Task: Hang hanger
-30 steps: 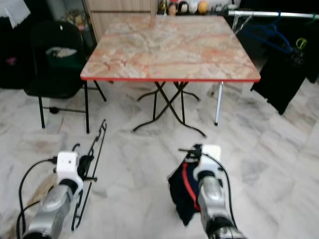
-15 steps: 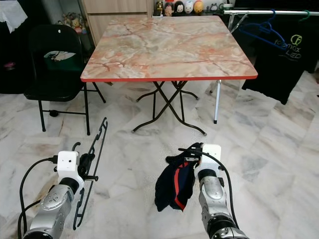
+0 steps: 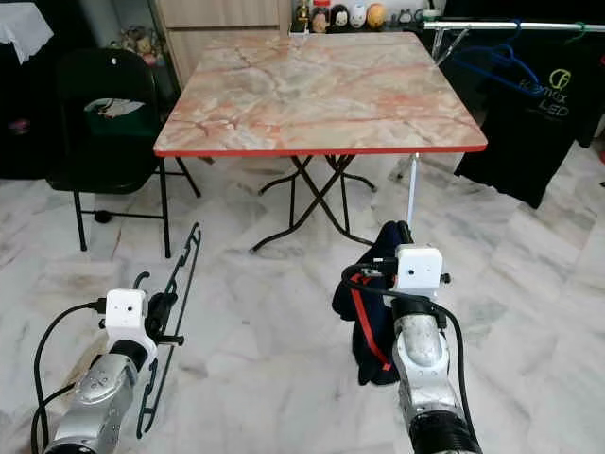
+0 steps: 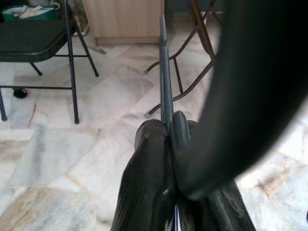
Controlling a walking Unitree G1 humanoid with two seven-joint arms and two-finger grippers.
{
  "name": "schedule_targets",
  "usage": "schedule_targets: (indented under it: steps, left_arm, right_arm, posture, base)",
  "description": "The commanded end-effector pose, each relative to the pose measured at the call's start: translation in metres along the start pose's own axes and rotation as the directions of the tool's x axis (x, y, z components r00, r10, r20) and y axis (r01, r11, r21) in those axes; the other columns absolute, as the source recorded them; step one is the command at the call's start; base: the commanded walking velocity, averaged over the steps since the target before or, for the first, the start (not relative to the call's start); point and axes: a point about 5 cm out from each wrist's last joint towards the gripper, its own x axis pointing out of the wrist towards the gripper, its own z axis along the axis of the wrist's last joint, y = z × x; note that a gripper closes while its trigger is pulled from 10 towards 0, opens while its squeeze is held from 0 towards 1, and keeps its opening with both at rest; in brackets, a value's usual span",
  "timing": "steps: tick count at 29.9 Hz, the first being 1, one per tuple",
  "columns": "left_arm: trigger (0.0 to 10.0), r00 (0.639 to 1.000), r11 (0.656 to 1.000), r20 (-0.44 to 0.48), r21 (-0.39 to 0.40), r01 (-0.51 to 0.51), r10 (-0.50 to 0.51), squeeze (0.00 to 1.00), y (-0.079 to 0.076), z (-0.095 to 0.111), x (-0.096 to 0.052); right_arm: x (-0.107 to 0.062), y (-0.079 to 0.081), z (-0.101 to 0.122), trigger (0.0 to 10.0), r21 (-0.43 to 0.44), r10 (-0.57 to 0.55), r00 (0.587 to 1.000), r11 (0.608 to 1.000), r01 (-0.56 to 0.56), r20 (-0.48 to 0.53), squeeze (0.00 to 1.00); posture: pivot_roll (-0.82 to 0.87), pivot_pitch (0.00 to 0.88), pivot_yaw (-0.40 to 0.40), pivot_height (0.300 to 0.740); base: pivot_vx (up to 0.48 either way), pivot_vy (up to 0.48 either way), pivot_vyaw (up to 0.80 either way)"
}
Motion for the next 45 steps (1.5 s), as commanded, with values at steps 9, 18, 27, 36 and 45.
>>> schedule_targets:
  steps: [9,18,27,36,45]
  left_arm:
    - [10.0,0.999,1.0,0.033,0.023,0.001,-0.002,0.0,0.002,0.004,0.0]
    - [10.0,0.999,1.0,0.035,0.024,0.0,-0.001,0.0,0.002,0.005,0.0]
    - [10.0,0.999,1.0,0.034,0.02,-0.008,0.007,0.0,0.001,0.004,0.002]
    - [10.0,0.999,1.0,0.032,0.013,-0.012,0.012,0.0,0.0,0.004,0.002]
    - [10.0,0.999,1.0,0.032,0.015,-0.012,0.012,0.0,-0.001,0.004,0.004]
  right_arm:
    - [0.021,0.015,0.039,10.0,-0.002,0.026,0.992,1.0,-0.026,0.127,0.0]
    - [0.029,0.017,0.055,10.0,0.001,0.036,0.989,0.999,-0.037,0.146,0.0]
    - [0.045,0.021,0.075,10.0,-0.01,0.066,0.981,0.998,-0.066,0.183,0.0]
    - [0.063,0.019,0.101,10.0,-0.013,0.068,0.968,0.998,-0.067,0.24,0.0]
    - [0.103,0.008,0.151,10.0,-0.039,0.053,0.934,0.998,-0.042,0.353,0.0]
  posture:
    - [0.06,0.0,0.022,0.74]
    - [0.06,0.0,0.024,0.74]
    - [0.05,0.0,0.023,0.74]
    - [0.04,0.0,0.023,0.74]
    - [0.03,0.0,0.025,0.74]
  base:
    - [0.429,0.0,0.0]
    - [0.48,0.0,0.0]
    - [0.48,0.0,0.0]
    - [0.48,0.0,0.0]
    - [0.48,0.0,0.0]
